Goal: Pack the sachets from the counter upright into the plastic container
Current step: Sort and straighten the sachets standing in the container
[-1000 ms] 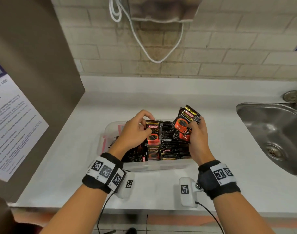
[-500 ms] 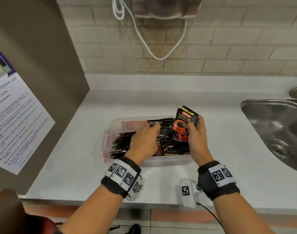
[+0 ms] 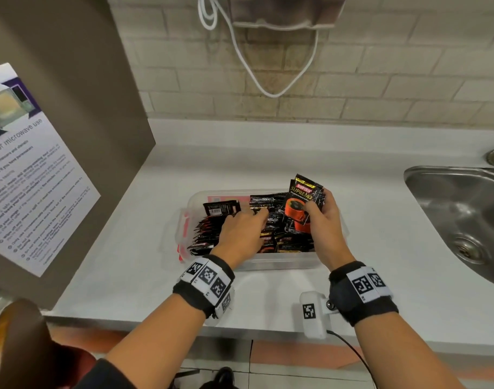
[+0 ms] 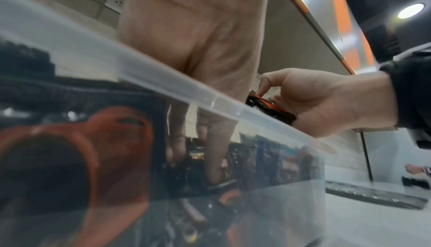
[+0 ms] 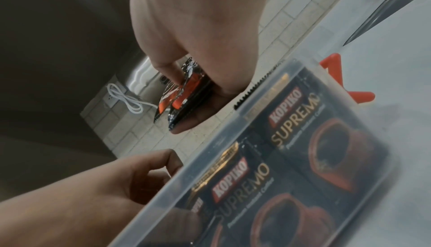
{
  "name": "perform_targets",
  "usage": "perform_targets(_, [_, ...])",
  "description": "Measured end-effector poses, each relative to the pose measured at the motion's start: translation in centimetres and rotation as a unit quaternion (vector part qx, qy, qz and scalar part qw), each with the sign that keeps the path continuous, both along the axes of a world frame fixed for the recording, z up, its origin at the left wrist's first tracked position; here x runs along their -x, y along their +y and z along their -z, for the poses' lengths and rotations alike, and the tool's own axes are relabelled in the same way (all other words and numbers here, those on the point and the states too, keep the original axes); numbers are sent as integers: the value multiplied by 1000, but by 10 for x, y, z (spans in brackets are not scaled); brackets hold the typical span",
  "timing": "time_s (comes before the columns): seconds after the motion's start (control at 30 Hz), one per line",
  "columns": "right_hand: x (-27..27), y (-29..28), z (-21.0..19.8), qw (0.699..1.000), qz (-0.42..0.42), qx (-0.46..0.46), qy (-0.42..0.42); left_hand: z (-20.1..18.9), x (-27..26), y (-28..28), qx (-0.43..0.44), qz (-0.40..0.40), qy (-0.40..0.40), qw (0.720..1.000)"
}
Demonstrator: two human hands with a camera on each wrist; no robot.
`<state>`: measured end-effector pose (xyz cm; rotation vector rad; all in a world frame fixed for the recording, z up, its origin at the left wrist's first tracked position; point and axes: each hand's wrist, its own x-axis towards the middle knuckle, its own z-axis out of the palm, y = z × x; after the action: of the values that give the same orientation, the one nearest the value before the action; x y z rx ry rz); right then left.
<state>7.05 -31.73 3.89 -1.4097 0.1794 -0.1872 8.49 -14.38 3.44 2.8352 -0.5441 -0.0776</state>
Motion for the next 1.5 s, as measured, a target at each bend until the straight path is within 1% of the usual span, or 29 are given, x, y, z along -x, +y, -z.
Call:
perform_targets(0.13, [-1,-2,-1,1000,-6,-1,-5,-14,-6,11,60,4,11,998])
perform_targets(0.17, [-1,-1,-1,1000,-9,-1,-5,-21,-8,13,93,4,15,996])
perform_targets(0.2, [-1,-1,-1,1000,-13,-3,-5,-28,-10,14,144,2,21,989])
perform_targets(0.3, [-2,1,-2,1000,-24,-5,-9,-50,-14,10,319,-24,30,947])
perform_targets(0.37, [-3,4,-3,999,-30,2,-15,-57,-16,4,374,-33,41,926])
perform_targets(0.4, [-3,5,-3,999,-35,7,-18,-58,-17,1,381,-32,49,923])
perform_targets(0.53, [-4,9,-3,998,-67,-2,-22,-55,-21,-8,374,-43,53,925])
perform_targets(0.67, [-5,9,-3,996,-85,7,-15,-51,-26,-4,404,-60,63,910])
perform_targets(0.83, [-10,3,0,998,-57,4,-11,-51,-27,14,431,-71,104,893])
perform_targets(0.9, [-12,-1,1,999,-34,-1,-11,-48,-23,22,425,-78,119,894])
perform_targets(0.97, [-13,-5,1,1000,-21,-6,-12,-43,-18,27,401,-83,127,904])
perform_targets(1.17, [-13,-5,3,1000,-21,1,-9,-27,-11,21,242,-43,148,958])
perform_targets(1.27, [-12,-4,3,1000,-20,6,-8,-20,-10,11,168,-38,129,977])
perform_targets(1.37, [-10,-5,4,1000,-17,2,-7,-14,-7,3,89,-42,92,991])
perform_targets(1.43, [-9,-6,3,1000,-15,0,-6,-12,-4,0,60,-50,73,994])
perform_targets(1.5, [-8,-8,3,1000,-16,-1,-4,-12,-3,1,51,-48,73,995])
